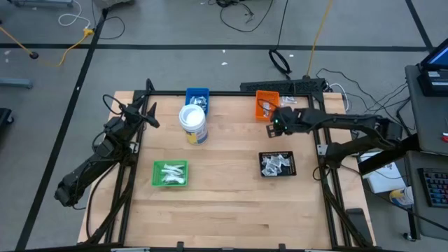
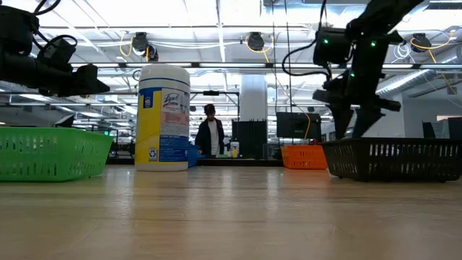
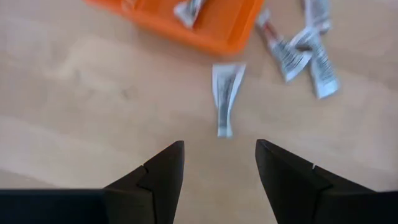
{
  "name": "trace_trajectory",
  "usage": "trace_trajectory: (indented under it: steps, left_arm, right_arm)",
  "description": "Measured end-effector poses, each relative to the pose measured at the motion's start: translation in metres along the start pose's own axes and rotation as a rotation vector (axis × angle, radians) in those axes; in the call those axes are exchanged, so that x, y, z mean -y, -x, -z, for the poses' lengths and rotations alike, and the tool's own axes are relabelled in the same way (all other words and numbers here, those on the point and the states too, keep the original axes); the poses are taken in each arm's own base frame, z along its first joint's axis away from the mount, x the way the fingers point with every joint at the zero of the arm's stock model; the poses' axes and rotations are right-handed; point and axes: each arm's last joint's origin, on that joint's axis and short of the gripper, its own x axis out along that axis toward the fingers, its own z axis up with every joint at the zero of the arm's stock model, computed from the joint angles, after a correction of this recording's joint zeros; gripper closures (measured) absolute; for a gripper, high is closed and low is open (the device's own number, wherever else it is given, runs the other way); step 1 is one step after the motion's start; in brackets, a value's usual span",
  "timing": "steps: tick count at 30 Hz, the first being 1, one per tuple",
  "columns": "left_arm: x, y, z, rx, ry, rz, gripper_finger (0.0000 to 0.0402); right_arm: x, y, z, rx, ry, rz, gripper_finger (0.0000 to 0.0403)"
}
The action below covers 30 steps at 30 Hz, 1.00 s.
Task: Pick & Place First Aid Supplies
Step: Put the orange ointment pack into the orange bin
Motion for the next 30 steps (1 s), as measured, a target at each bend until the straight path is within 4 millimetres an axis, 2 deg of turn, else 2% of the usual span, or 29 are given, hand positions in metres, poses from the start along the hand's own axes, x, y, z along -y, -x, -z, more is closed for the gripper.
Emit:
trace_trajectory:
  steps: [5, 9, 13, 26, 30]
  left_arm:
    - [0.0, 0.0, 0.0, 0.0, 0.0, 0.0, 0.0128]
    - [0.0, 0.0, 0.0, 0.0, 0.0, 0.0, 0.0128]
    - [0.0, 0.0, 0.0, 0.0, 0.0, 0.0, 0.0128]
    - [0.0, 0.0, 0.0, 0.002, 0.001, 0.0, 0.0128]
    - [0.0, 0.0, 0.0, 0.004, 0.001, 0.0, 0.0128]
  right_arm:
    - [0.005, -0.015, 0.018, -0.016, 0.035, 0.008, 0.0211]
    - [0.007, -0.024, 0.026, -0.002, 0.028, -0.013, 0.0211]
    - [0.004, -0.028, 0.025, 0.042, 0.028, -0.036, 0.0211]
    - [-0.001, -0.061, 0.023, 0.074, 0.077, 0.031, 0.0211]
    - [-0.003, -0.068, 0.023, 0.056, 0.077, 0.016, 0.0228]
